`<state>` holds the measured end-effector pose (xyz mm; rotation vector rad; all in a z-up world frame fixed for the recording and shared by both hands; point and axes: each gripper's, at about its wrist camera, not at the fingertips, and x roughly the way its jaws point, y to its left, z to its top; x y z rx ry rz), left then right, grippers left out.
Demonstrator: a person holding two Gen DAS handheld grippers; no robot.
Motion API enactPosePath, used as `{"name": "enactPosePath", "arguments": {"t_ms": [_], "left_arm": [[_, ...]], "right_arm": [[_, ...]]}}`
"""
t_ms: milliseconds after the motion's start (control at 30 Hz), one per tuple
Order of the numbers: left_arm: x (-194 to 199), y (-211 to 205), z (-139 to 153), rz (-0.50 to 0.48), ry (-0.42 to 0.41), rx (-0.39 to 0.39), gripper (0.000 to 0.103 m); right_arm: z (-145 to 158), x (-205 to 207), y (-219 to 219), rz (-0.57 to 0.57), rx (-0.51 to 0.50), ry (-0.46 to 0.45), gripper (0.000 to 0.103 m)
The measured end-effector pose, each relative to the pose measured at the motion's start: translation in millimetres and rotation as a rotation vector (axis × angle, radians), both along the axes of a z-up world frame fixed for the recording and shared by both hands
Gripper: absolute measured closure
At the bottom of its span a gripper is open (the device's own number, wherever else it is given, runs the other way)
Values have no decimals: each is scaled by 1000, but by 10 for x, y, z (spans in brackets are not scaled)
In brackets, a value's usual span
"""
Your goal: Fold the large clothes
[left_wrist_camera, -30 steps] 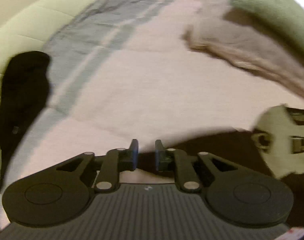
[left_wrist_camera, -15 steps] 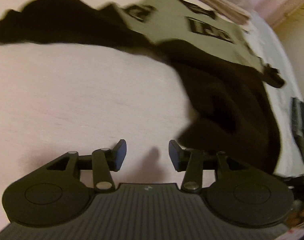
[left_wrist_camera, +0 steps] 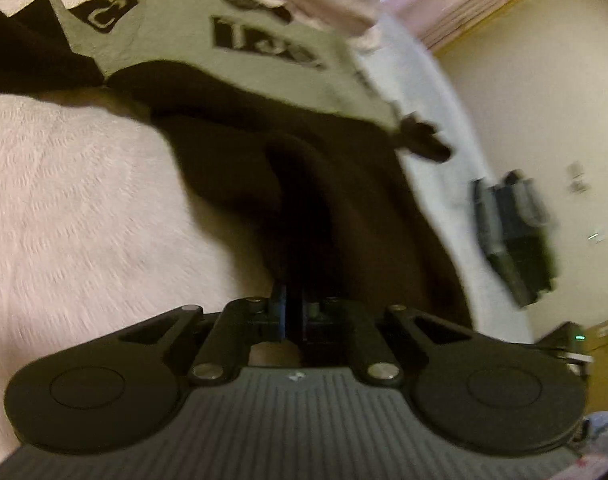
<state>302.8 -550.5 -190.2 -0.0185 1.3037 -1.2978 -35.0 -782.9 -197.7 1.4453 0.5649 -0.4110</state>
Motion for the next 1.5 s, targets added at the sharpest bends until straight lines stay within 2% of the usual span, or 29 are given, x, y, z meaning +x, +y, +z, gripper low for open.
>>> {"name": "enactPosePath", "arguments": {"t_ms": [100, 167, 200, 267, 300, 333, 367, 400, 433, 467, 533, 567, 600, 667, 733, 833, 867, 900, 967, 1000, 1033, 1067, 1133, 1200, 1300, 1367, 1433, 1467, 1500], "left_arm": [[-142, 505, 342, 65, 52, -57, 100], [-247, 862, 585, 93, 39, -46, 100], [-301, 1053, 689, 119, 14, -13, 100], [-348, 1317, 689, 147, -7, 85, 99], [-377, 1397, 605, 148, -29, 161, 99], [-412, 1453, 481, 167, -60, 257, 101], [-428, 1488, 352, 188, -75, 320, 101], [-426, 1508, 260, 212, -70, 347, 99], [-419, 1510, 199, 241, -57, 363, 98], [-412, 1502, 167, 265, -37, 356, 95], [-416, 1439, 170, 271, -12, 270, 74], [-425, 1343, 158, 264, -30, 246, 60], [-443, 1247, 133, 247, -45, 226, 58], [-484, 1078, 25, 209, -26, 184, 57], [-528, 947, -142, 202, 8, 179, 57], [-608, 826, -328, 216, 11, 157, 61], [-595, 781, -382, 239, 24, 147, 71], [-590, 793, -418, 273, 51, 135, 92], [-561, 892, -435, 333, 100, 121, 93], [-573, 946, -406, 361, 105, 107, 94], [-582, 999, -347, 372, 96, 93, 95], [-591, 1067, -259, 383, 81, 80, 96], [-573, 1293, 26, 425, 57, 32, 97], [-611, 1508, 358, 441, -1, 3, 97], [-710, 1750, 550, 461, -56, 31, 97], [-831, 1780, 371, 485, -56, 97, 97], [-927, 1720, -11, 498, -36, 213, 96], [-980, 1700, -173, 509, -29, 265, 94], [-1043, 1687, -262, 535, -33, 281, 91]], "right_arm": [[345, -422, 25, -17, 9, -68, 101], [586, -646, -35, -21, -22, -70, 101], [680, -732, -70, -27, -42, -48, 101], [680, -950, -156, -27, -51, 46, 101], [598, -1010, -189, -6, -39, 126, 101], [468, -1076, -201, 15, -23, 233, 100], [325, -1088, -212, 24, -13, 350, 99], [219, -1098, -203, 33, -6, 431, 97], [172, -1121, -181, 34, -9, 442, 97], [185, -1135, -159, 10, -14, 423, 93], [249, -1125, -129, -31, -31, 384, 70], [286, -1097, -116, -48, -56, 362, 52], [312, -1051, -109, -56, -82, 355, 43], [347, -875, -115, -48, -126, 342, 43], [322, -777, -102, -33, -163, 315, 43], [199, -811, -97, -20, -175, 244, 43], [145, -814, -103, -19, -170, 204, 43], [47, -686, -127, -18, -162, 172, 43], [-69, -576, -135, 0, -153, 146, 47], [-93, -551, -152, 24, -143, 133, 84], [-113, -498, -181, 63, -104, 135, 99], [-71, -491, -193, 80, -97, 138, 101], [187, -572, -197, 135, -127, 61, 101], [444, -743, -189, 163, -127, 7, 101], [579, -947, -103, 214, -97, -7, 102], [370, -969, 2, 269, -78, 80, 101], [-16, -936, 96, 315, -49, 233, 101], [-168, -938, 110, 306, -9, 262, 101], [-206, -947, 103, 279, 14, 257, 101]]}}
